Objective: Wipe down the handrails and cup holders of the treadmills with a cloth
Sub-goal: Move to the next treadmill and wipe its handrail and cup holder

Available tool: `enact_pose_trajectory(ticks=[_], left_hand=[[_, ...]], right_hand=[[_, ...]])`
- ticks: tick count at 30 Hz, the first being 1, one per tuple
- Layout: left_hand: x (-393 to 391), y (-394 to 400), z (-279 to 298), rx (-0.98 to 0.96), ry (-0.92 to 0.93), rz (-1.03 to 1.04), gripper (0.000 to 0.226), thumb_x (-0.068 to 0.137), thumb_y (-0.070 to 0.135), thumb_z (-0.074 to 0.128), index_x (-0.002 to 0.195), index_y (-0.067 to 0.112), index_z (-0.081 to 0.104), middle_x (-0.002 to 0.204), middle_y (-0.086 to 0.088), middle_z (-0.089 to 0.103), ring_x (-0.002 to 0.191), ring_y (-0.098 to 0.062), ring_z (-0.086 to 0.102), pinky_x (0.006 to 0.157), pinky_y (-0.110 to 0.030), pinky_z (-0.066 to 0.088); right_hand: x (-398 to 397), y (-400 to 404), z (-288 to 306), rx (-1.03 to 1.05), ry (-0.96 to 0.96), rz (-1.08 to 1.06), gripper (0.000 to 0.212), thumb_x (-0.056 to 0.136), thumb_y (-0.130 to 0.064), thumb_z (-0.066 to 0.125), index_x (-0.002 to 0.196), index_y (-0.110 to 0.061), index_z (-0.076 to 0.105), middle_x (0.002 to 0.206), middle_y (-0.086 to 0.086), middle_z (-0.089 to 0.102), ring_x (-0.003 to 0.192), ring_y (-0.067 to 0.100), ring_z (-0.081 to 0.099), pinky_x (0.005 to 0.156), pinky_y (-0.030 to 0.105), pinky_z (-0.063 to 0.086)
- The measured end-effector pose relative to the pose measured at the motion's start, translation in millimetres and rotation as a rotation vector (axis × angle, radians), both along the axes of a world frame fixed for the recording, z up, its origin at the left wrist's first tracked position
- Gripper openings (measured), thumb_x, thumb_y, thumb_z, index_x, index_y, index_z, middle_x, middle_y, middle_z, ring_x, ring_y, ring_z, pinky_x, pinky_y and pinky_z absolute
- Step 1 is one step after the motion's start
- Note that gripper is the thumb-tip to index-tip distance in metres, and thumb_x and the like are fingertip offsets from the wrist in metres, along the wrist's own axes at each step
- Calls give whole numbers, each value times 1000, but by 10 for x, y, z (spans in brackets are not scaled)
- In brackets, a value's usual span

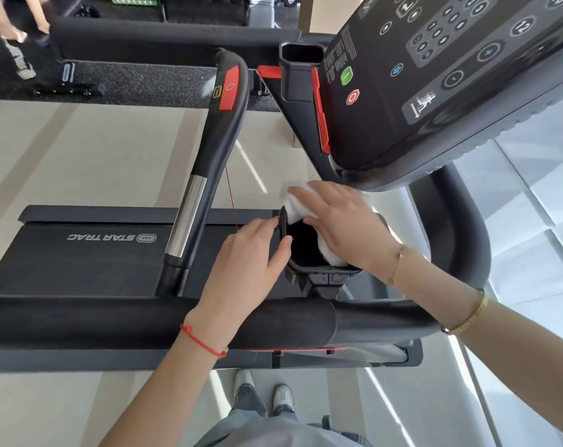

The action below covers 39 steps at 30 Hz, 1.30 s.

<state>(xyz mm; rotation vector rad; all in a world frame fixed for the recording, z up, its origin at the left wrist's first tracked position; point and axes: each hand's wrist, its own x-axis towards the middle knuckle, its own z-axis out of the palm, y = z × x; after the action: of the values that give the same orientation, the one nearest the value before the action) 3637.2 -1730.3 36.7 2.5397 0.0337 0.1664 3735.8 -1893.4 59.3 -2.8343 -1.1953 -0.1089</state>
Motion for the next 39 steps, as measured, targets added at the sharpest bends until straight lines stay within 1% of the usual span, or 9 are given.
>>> enact_pose_trajectory(ticks=[5,15,19,23,27,30,34,37,39], left_hand=[[6,-4,-4,7,-23,6,40,100,39,44,129,16,57,103,2,62,91,-16,59,78,-30,46],[-8,-5,21,1,-9,6,46,101,41,43,140,17,51,122,3,62,106,-15,59,90,-34,49],[-2,-5,30,1,-9,2,47,101,40,43,141,17,50,122,3,62,105,-14,59,91,-33,48],[2,-10,23,-9,-2,0,46,101,40,43,140,17,50,121,3,62,105,-14,59,91,-30,48],[13,-8,10,-11,0,4,46,101,39,43,139,16,51,118,3,62,104,-14,59,89,-27,46],[8,-15,14,-6,8,3,46,100,39,42,139,16,52,119,3,62,104,-14,58,90,-27,46],[0,-16,16,-8,16,3,46,100,40,41,139,18,52,113,3,62,100,-15,58,86,-28,45],[-8,-15,23,-9,19,1,46,100,41,41,137,18,53,115,3,63,103,-17,59,87,-28,45],[-14,-6,28,-22,21,3,45,99,41,41,136,19,55,114,3,64,103,-17,60,87,-30,47]], right_hand=[[181,140,3,-84,16,177,45,101,-22,44,145,-24,39,133,2,50,111,23,51,94,36,40],[-84,-179,-10,-57,1,-172,54,100,-32,42,150,-18,26,123,14,46,103,30,49,93,37,44],[-171,-156,-17,120,81,-291,53,97,-23,50,147,-17,33,124,16,47,108,34,49,94,38,42],[-249,-218,-23,327,207,-433,51,97,-28,52,143,-15,35,113,16,51,94,31,51,75,32,38],[-395,-358,-82,337,286,-581,52,96,-43,50,132,-8,38,90,4,48,77,24,43,67,31,30],[-304,-329,-26,327,393,-607,43,94,-49,50,108,-9,41,72,1,49,69,26,49,61,32,33],[-113,-248,107,384,497,-571,48,96,-47,49,120,-5,49,95,10,65,89,28,62,79,37,49],[-227,-371,110,375,534,-574,45,96,-48,48,116,-8,48,76,5,61,70,20,59,67,34,46],[-355,-524,88,364,521,-578,41,96,-50,45,106,-11,52,76,0,60,73,19,58,67,32,38]])
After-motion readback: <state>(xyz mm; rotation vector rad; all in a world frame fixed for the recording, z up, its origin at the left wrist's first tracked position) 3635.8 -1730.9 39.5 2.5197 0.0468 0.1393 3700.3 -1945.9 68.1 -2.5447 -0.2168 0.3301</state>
